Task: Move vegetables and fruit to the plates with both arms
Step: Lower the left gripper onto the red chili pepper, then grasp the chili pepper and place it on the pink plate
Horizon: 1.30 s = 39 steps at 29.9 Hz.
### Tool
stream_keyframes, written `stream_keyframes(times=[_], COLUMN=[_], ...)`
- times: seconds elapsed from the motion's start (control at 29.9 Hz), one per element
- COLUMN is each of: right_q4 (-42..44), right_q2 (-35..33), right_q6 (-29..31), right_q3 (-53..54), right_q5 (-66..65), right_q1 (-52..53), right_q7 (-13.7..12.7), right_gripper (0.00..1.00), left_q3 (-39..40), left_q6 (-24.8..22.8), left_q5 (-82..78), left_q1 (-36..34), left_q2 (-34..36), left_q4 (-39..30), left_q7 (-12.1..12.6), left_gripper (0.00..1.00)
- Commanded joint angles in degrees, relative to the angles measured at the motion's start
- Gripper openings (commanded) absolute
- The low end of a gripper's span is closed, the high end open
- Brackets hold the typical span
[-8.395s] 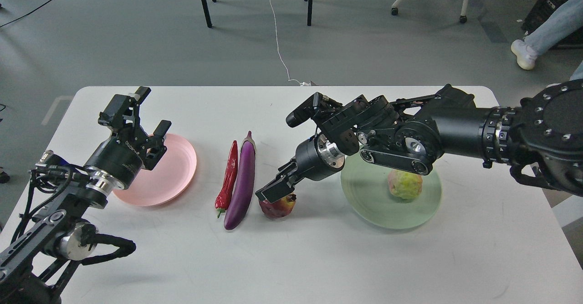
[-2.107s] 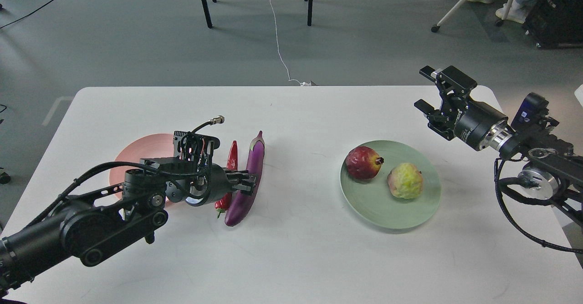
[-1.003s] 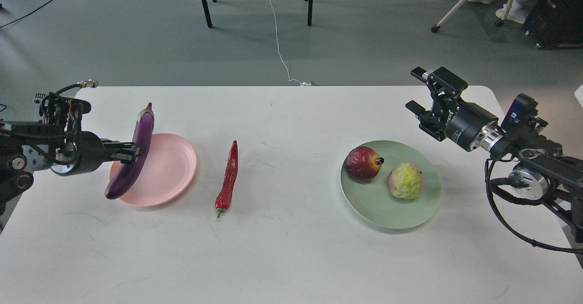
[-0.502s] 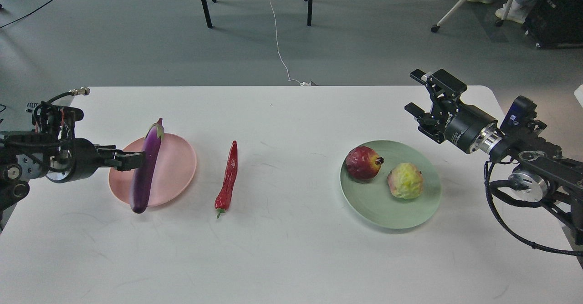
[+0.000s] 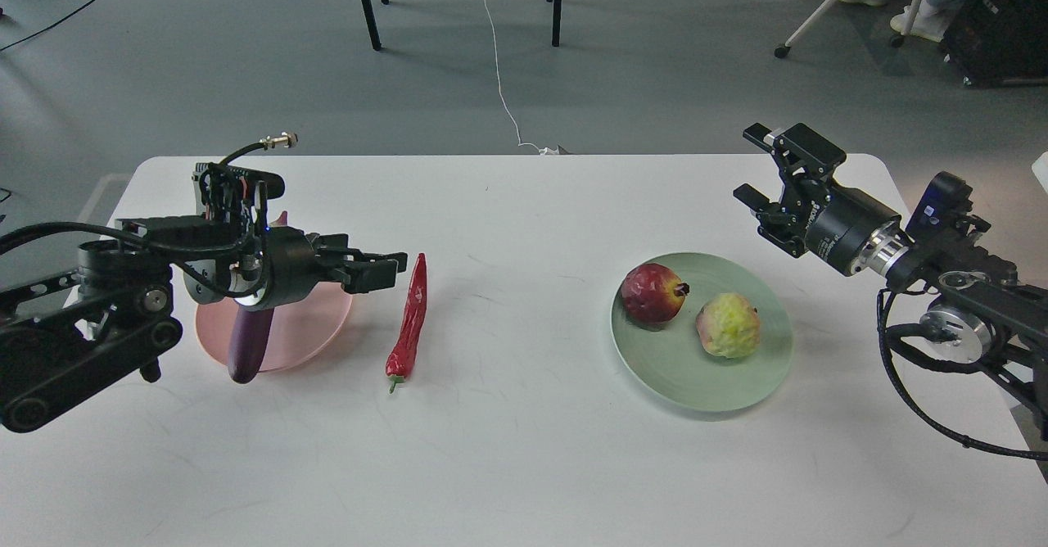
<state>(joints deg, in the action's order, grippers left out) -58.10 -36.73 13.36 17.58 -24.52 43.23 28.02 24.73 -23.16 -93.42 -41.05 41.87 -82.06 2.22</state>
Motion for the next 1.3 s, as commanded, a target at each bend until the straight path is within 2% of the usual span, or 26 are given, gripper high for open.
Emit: stream_keyframes(times=[0.0, 0.27, 0.8, 0.94, 1.0, 1.07, 1.14, 1.2, 1.27], right_q4=[0.0, 0.1, 0.3, 0.4, 0.4, 0.4, 0.4, 0.4, 0.4], right_q2=[0.0, -0.1, -0.2, -0.1, -0.1, -0.1, -0.1, -0.1, -0.1], right_q6=[0.0, 0.0, -0.1, -0.1, -0.2, -0.2, -0.2, -0.2, -0.2], right_q3=[0.0, 0.4, 0.6, 0.8, 0.8, 0.8, 0.8, 0.8, 0.8], right_q5=[0.0, 0.0, 0.0, -0.1, -0.1, -0.1, -0.1, -0.1, -0.1], right_q1=[-0.1, -0.1, -0.1, -0.1, -0.1, -0.2, -0.2, -0.2, -0.2], right_q7=[0.0, 0.0, 0.0, 0.0, 0.0, 0.0, 0.0, 0.0, 0.0], right_gripper=[0.96, 0.96, 0.96, 0.96, 0.96, 0.96, 0.96, 0.96, 0.96], left_q3=[-3.4, -4.4, -6.4, -6.4, -6.4, -6.3, -6.4, -6.4, -6.4], left_q6=[0.3, 1.1, 1.5, 1.4, 1.4, 1.4, 1.3, 1.3, 1.3], left_q5=[-2.8, -4.5, -4.6, -4.6, -4.5, -4.5, -4.5, -4.5, -4.5], left_q1=[-0.2, 0.3, 1.9, 2.3, 2.6, 3.2, 3.3, 3.6, 3.6], left_q2=[-3.9, -8.6, -9.8, -10.0, -10.6, -11.4, -11.6, -11.8, -11.8], left_q4=[2.9, 5.2, 8.1, 8.1, 8.1, 8.1, 8.1, 8.0, 8.0], left_q7=[0.2, 2.7, 3.1, 3.1, 4.0, 5.2, 5.3, 5.5, 6.2], left_gripper=[0.97, 0.96, 0.92, 0.79, 0.73, 0.7, 0.66, 0.57, 0.37])
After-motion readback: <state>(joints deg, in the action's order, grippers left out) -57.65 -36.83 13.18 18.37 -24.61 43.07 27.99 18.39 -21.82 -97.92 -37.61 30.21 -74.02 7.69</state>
